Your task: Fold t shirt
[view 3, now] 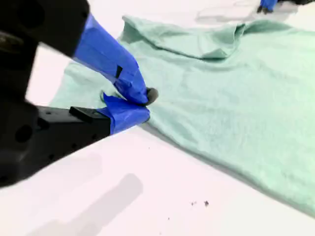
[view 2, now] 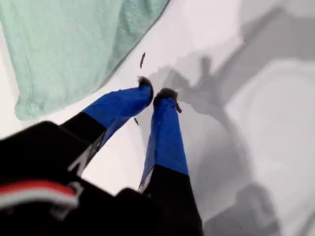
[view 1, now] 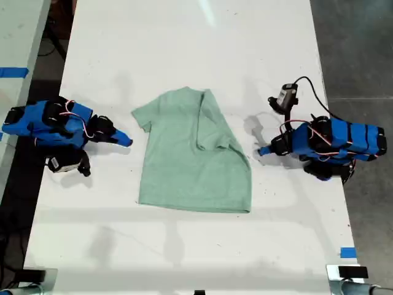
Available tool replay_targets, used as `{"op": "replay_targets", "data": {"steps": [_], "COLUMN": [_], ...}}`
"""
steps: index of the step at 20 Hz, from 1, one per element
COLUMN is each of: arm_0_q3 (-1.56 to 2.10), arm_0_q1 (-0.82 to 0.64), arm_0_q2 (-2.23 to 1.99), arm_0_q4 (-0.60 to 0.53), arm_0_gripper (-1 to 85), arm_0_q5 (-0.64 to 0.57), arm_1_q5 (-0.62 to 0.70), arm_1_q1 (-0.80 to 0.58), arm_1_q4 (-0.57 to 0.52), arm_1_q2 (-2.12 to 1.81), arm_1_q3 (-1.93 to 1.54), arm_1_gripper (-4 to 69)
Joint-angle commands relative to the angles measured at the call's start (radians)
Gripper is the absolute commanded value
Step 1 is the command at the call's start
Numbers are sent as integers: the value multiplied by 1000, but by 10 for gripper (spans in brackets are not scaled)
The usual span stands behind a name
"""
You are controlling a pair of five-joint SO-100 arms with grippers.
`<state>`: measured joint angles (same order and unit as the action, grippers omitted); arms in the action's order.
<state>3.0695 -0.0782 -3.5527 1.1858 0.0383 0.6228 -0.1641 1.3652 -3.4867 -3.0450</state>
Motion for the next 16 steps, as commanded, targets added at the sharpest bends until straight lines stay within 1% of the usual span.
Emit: {"op": "replay_targets", "data": {"steps": [1,3,5,6,8,10,11,14,16], "arm_0_q3": [-210,-396,-641,-749,-842,-861,-864,-865,-881], "arm_0_q1": [-67,-110,-186,-245,-394,-568,-627,-718,-753], "arm_0_q2": [222,492,808,937,1058,1184,1275,1513,1632], "arm_0_q4": [18,52,147,183,158,120,92,-38,-95], "arm_0_gripper": [-2,4,98,130,180,195,197,188,159], "arm_0_q5": [-20,-57,-107,-167,-318,-471,-522,-615,-660], "arm_1_q5": [-6,-6,-8,-8,-6,-6,-5,-2,-2], "arm_1_q1": [-9,-9,-9,-9,-9,-8,-8,-8,-8], "arm_1_q4": [2,2,2,2,2,2,2,2,2], "arm_1_q2": [-14,-14,-14,-14,-14,-14,-14,-14,-14], "arm_1_q3": [-46,-46,-46,-46,-46,-46,-46,-46,-46], "arm_1_gripper": [38,38,38,38,38,38,38,38,38]}}
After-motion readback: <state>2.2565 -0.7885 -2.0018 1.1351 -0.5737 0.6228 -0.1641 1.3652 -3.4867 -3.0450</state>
